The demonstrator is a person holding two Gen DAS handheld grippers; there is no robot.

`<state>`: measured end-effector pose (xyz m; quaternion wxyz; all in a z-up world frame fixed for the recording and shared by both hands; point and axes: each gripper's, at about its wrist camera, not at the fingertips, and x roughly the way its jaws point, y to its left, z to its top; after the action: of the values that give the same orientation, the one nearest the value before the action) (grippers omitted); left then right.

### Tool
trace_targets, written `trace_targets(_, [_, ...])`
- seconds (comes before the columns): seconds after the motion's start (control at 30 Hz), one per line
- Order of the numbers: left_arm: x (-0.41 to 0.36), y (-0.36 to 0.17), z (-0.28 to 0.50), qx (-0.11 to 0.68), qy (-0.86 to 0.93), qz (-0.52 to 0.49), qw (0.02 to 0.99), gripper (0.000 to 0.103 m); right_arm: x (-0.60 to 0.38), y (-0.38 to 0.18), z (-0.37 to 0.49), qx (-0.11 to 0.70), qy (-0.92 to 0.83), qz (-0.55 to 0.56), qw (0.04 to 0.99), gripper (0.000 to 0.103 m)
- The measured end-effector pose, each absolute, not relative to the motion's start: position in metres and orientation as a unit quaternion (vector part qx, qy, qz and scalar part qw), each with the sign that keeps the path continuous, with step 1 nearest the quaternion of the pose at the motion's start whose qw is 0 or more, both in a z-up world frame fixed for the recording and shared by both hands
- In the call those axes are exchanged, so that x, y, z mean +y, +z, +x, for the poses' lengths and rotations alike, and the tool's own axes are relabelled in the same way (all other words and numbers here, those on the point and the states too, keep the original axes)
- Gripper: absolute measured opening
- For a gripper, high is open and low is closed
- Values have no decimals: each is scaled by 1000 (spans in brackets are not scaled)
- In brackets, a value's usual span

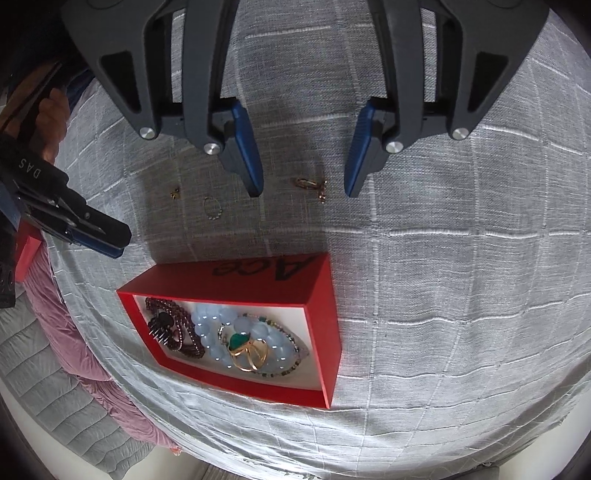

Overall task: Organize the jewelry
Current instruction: 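Grasp the gold ring with the left gripper while the right gripper grasps the gold stud earring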

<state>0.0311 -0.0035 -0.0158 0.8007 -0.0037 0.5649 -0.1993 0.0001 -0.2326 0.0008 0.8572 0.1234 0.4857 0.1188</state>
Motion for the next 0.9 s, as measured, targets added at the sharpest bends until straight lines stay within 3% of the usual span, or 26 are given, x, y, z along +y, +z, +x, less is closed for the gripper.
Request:
trace_targets(0.37, [-20, -21, 28, 558, -195, 28, 806, 47, -228, -2, 0, 490, 124, 120, 855, 37])
trace_targets(0.47, [-28, -24, 28, 558, -198, 34, 805, 22, -227, -2, 0, 490, 126, 119, 854, 37])
trace_targets(0.9, [-19, -20, 27, 553, -204, 21, 807, 22, -219, -6, -2, 500, 143, 100, 848, 37])
